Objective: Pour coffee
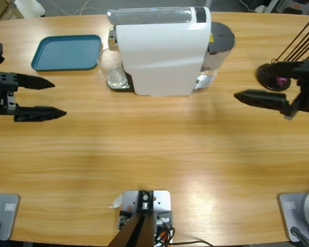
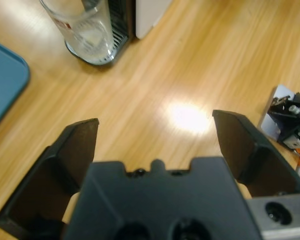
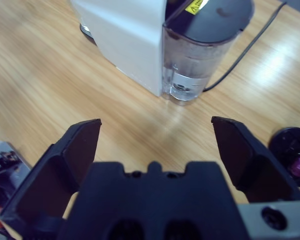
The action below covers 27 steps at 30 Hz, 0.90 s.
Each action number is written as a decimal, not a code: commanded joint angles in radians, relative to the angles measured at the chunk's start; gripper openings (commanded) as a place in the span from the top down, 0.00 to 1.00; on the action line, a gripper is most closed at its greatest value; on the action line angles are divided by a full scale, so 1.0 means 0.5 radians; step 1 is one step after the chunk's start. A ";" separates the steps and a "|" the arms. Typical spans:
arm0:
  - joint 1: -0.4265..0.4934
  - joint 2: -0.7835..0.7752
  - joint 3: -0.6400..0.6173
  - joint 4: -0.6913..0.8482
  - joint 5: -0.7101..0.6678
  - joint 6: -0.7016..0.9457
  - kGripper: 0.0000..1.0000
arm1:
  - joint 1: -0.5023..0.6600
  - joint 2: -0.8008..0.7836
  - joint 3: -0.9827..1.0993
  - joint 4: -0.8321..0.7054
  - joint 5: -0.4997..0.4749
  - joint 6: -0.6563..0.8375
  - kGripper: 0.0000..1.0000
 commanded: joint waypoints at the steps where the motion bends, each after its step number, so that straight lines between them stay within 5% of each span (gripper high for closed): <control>1: 0.022 0.086 -0.222 -0.052 0.164 -0.069 0.01 | 0.020 -0.119 0.187 -0.023 -0.138 -0.045 0.00; 27: -0.029 0.298 -0.291 -0.052 0.090 -0.046 0.00 | 0.022 0.060 0.204 -0.047 -0.130 -0.039 0.00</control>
